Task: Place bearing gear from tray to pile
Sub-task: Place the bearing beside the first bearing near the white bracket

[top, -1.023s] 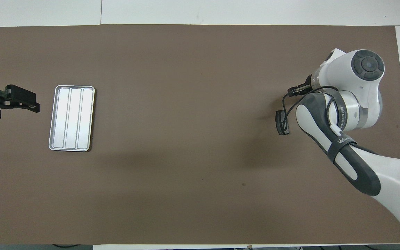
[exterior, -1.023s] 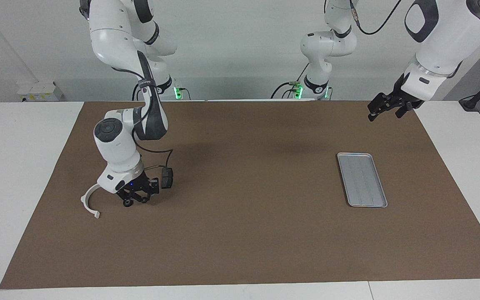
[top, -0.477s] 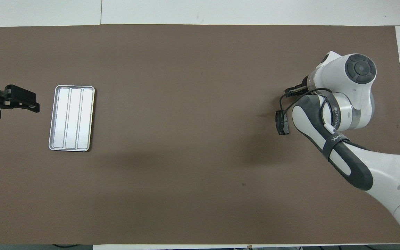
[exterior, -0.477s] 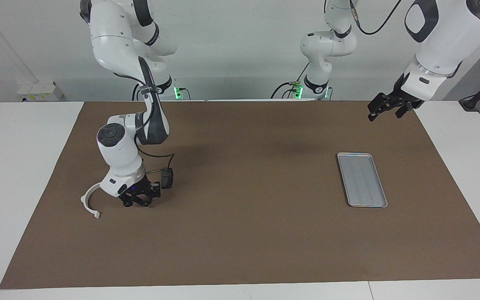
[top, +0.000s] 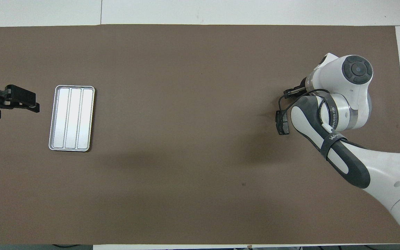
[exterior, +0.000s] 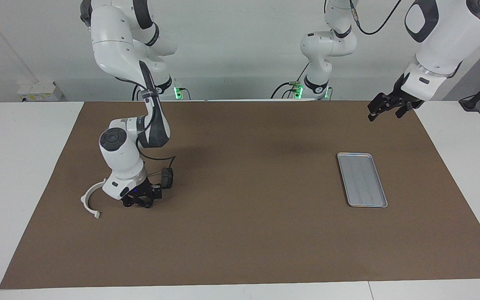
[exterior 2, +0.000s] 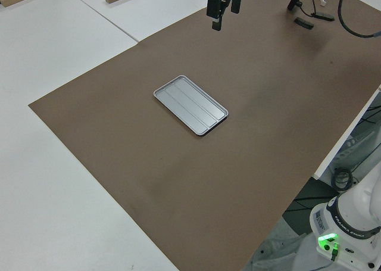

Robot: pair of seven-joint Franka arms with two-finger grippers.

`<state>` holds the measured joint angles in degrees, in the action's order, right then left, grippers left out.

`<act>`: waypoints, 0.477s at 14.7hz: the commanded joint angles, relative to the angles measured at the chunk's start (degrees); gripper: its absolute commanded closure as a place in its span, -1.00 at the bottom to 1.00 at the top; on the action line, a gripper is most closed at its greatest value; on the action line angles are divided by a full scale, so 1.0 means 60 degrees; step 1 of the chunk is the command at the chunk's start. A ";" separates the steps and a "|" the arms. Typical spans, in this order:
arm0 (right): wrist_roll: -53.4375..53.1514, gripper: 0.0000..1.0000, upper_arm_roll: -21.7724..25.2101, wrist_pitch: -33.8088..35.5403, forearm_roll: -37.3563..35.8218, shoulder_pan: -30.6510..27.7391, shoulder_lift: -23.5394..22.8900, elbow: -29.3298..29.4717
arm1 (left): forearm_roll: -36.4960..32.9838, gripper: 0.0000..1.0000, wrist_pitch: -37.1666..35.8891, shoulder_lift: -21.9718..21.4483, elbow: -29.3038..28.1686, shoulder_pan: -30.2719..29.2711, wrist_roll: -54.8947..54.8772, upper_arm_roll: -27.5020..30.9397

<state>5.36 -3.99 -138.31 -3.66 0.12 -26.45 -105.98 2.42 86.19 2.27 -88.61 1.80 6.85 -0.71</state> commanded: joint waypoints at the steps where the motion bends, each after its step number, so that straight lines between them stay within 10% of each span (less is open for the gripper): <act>1: 0.0073 0.66 -0.0096 -0.0224 0.0053 -0.0138 -0.0045 -0.0091 | -0.0037 -1.00 0.0050 -0.0189 -0.0187 -0.0139 -0.0014 -0.0116; 7: 0.0015 -0.96 -0.0096 -0.0078 0.0068 -0.0094 0.0028 -0.0048 | -0.0051 -1.00 0.0050 -0.0189 -0.0187 -0.0139 -0.0014 -0.0116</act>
<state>5.36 -3.98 -138.32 -3.66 0.11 -26.60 -105.87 2.42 86.19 2.27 -88.61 1.80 6.85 -0.71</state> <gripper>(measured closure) 0.383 0.000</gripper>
